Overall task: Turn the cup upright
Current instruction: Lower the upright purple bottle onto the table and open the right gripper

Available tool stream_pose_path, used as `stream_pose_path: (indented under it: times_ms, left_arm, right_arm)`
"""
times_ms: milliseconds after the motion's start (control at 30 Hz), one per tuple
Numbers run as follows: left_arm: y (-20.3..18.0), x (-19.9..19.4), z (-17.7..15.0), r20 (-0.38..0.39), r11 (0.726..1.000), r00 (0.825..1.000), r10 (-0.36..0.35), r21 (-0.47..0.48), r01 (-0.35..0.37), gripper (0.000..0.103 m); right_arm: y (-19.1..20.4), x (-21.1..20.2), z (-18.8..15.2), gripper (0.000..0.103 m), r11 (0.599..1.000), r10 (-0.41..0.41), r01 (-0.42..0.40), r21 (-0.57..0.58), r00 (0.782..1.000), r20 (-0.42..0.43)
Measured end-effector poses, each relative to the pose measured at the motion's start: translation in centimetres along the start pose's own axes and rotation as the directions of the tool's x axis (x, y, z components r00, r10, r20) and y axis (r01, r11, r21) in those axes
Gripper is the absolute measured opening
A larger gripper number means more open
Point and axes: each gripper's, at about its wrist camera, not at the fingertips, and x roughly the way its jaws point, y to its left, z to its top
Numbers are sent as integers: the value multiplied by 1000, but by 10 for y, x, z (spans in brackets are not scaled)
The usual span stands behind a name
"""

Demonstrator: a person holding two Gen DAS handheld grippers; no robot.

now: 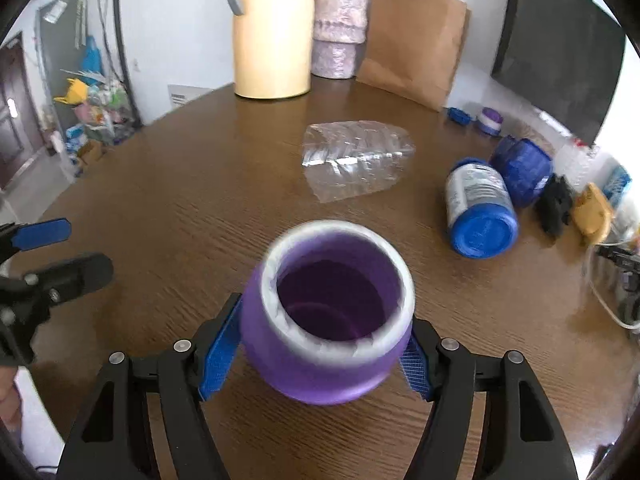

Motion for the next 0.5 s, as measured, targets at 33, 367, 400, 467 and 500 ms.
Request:
stream_pose_path:
  times_ms: [33, 367, 400, 467, 500]
  left_arm:
    - [-3, -4, -3, 6, 1000, 1000, 3, 14, -3, 96]
    - [-11, -69, -36, 123, 1000, 992, 4, 24, -7, 103]
    - [-14, -76, -41, 138, 999, 990, 4, 34, -9, 103]
    - [-18, -94, -55, 163, 999, 987, 1, 47, -8, 103]
    - [-19, -105, -64, 175, 999, 985, -5, 46, -3, 103]
  right_arm:
    - [-2, -4, 0, 86, 1000, 1, -1, 14, 1000, 17]
    - [-18, -86, -30, 86, 993, -60, 45, 108, 989, 138]
    - [-19, -102, -41, 86, 991, -68, 48, 127, 985, 159]
    - [-18, -124, -57, 86, 989, -77, 50, 142, 979, 189]
    - [-17, -141, -69, 86, 987, -83, 51, 155, 974, 211]
